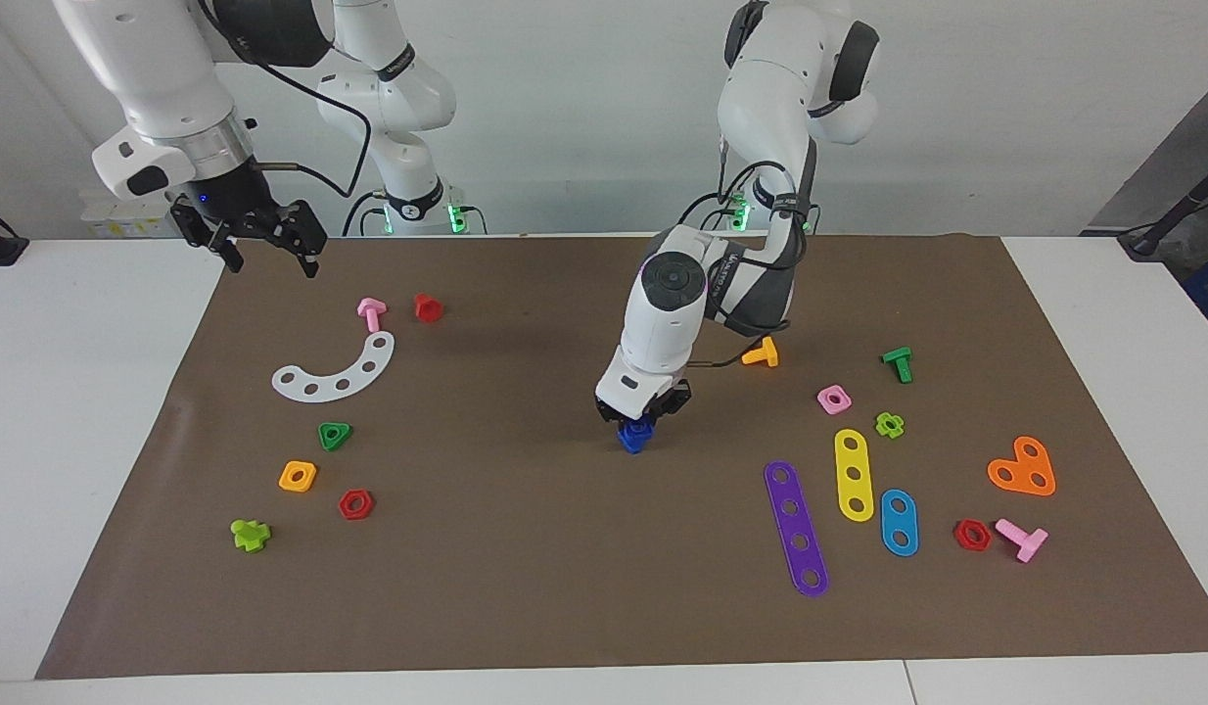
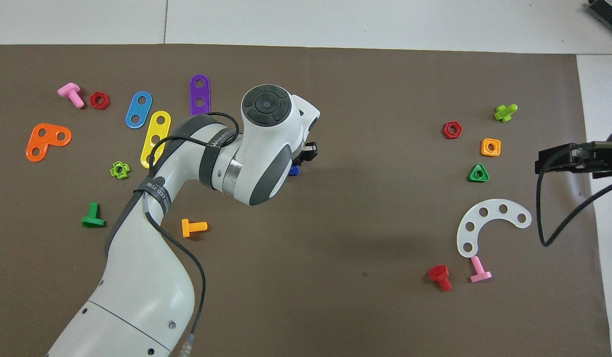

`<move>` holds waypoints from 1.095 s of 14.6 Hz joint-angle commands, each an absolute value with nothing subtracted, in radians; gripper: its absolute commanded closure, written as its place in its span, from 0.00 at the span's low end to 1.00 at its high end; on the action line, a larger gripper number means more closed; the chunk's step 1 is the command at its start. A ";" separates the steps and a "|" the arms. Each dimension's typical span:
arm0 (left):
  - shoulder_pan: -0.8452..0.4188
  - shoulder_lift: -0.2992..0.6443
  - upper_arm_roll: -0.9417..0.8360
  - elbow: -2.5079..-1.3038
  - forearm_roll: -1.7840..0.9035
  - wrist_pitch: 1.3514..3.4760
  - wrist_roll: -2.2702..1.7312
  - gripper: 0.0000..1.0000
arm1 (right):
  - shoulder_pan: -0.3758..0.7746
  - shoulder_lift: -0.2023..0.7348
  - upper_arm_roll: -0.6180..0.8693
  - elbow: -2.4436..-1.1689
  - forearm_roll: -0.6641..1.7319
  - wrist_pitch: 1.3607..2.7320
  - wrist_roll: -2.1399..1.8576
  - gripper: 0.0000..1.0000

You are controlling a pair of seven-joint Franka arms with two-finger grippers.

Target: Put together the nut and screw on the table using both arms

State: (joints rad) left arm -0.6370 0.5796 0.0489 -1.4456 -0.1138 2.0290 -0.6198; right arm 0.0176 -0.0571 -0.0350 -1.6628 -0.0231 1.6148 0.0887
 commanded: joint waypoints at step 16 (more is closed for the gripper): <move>-0.624 0.657 0.054 -1.335 -0.129 1.924 -0.632 0.62 | 0.012 -0.077 -0.031 -1.677 -0.012 1.608 0.097 0.00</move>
